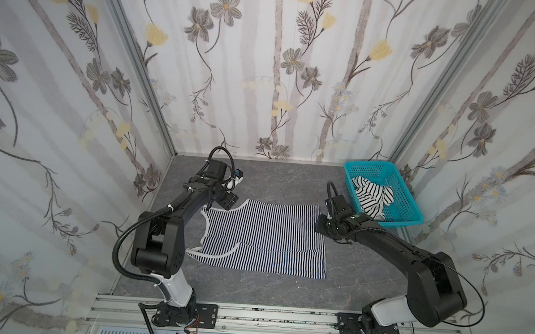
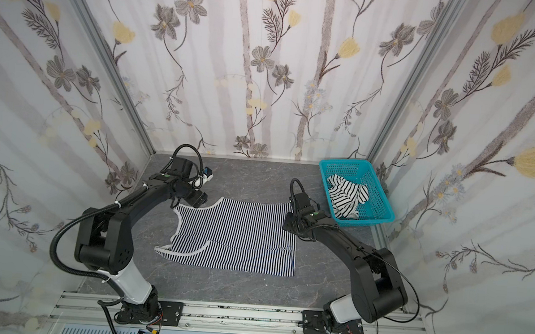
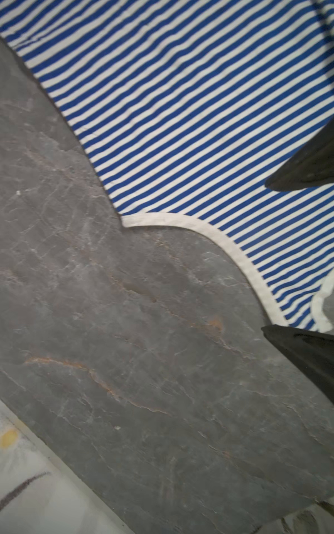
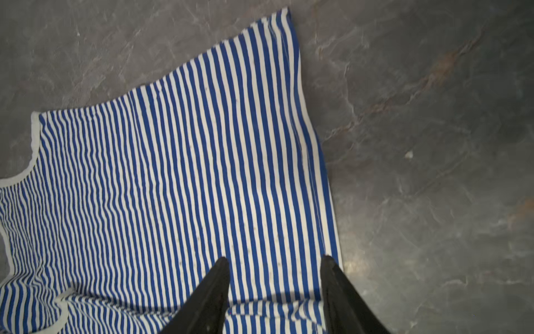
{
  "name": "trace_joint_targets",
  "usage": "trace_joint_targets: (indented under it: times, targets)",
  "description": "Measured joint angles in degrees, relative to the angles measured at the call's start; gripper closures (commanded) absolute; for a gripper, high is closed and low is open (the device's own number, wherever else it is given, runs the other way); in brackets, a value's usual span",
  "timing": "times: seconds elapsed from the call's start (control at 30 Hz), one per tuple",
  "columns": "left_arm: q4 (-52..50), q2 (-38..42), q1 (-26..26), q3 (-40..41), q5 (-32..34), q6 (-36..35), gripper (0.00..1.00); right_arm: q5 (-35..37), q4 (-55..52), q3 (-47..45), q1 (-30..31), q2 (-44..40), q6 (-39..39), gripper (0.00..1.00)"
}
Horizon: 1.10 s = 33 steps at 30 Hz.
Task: Fold and stack tank tops
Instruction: Fold the tank top at the center of the table.
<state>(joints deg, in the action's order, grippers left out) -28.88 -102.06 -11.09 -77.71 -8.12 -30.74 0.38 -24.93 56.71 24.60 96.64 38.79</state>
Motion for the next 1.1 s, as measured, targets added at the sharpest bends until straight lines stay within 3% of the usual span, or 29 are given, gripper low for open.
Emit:
trace_joint_targets:
  times: [0.17, 0.3, 0.83, 1.1]
  targets:
    - [1.36, -13.46, -2.67, -12.85, -0.68, 2.49, 0.24, -0.48, 0.74, 9.05, -5.09, 9.73, -3.52, 0.49]
    - [1.11, -19.61, -3.8, -16.65, -0.87, 2.64, 0.24, -1.49, 1.22, 15.17, -7.96, 17.07, -5.49, 0.5]
    - [0.48, -19.1, -2.75, -12.24, -5.92, 2.49, 0.23, -7.5, 1.57, 25.05, -10.54, 29.4, -9.7, 0.53]
    - [0.63, -19.08, -0.61, -11.65, -7.54, 2.99, 0.23, -8.0, 1.55, 27.52, -10.43, 32.35, -11.08, 0.69]
